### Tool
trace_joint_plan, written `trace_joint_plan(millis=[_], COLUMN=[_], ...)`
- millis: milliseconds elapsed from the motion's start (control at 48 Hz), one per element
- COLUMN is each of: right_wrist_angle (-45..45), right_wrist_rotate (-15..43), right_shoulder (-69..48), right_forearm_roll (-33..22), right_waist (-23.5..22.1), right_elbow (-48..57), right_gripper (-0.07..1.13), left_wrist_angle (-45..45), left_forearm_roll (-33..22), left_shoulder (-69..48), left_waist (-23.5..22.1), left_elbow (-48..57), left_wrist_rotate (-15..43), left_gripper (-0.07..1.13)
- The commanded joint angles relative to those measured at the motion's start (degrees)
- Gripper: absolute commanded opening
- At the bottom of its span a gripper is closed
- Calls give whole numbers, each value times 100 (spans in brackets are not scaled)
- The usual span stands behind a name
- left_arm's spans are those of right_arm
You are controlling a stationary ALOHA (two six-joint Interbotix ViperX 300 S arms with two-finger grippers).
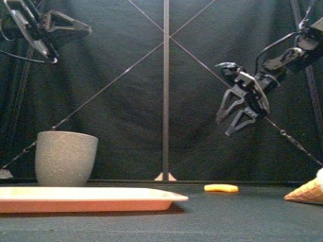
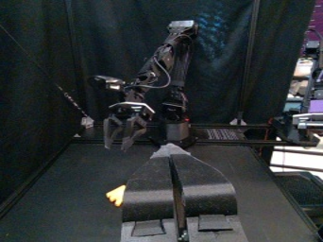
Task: Pick the fries then place it in the grey bowl
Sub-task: Pick the fries
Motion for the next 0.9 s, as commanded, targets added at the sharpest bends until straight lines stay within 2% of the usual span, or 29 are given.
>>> trace_joint_plan(millis=[21,167,333,667,896], right_wrist_angle=[624,1802,2786,2865,2733], right_wrist_rotate=[-18,-26,-9,-9,-9], right_shoulder=[352,1020,1775,2856,3006], right_forearm_roll=[-9,-97,-466,-712,-712], right_waist=[-79,-202,-272,-220,-114], right_elbow=[-475,-1055,-1635,-2338,-2312], right_gripper=[100,100,100,100,100], left_wrist_angle=[-53,-53,-53,-62,-62], left_forearm_roll=[88,193,220,220,220], left_shoulder=[26,26,26,26,26], left_waist=[9,18,26,70,132], left_elbow=[-158,-141,-114,-53,-44], left_wrist_rotate=[9,9,9,9,18], left_gripper=[-1,-1,-1,-1,-1])
